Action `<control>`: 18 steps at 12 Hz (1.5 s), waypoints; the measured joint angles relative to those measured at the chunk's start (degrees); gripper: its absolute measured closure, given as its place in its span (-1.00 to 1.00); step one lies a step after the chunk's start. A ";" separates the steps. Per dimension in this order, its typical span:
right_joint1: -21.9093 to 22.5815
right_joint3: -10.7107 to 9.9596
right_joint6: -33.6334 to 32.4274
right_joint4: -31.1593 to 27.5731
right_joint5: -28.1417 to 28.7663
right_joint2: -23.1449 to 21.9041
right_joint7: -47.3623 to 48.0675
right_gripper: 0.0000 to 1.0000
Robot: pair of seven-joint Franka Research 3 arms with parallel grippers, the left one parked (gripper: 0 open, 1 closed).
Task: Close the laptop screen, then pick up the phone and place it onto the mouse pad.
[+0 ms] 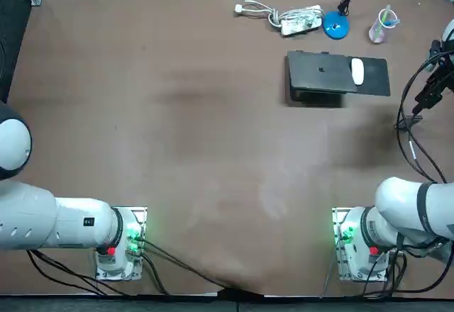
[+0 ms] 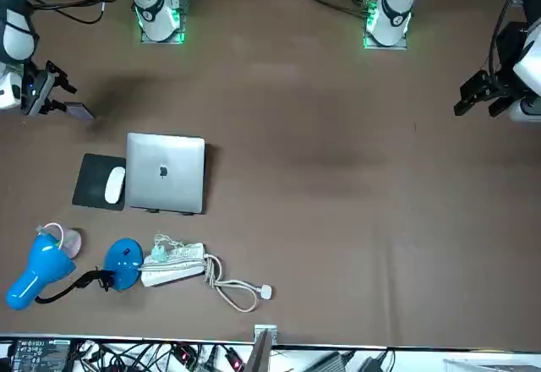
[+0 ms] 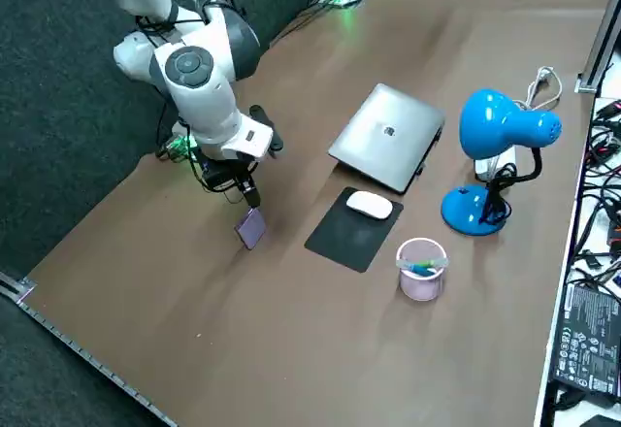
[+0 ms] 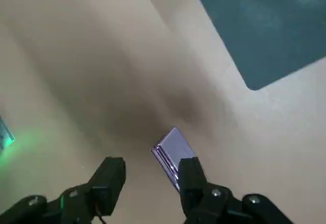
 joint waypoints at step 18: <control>-4.04 0.03 25.82 -11.65 -0.03 2.75 -21.62 0.57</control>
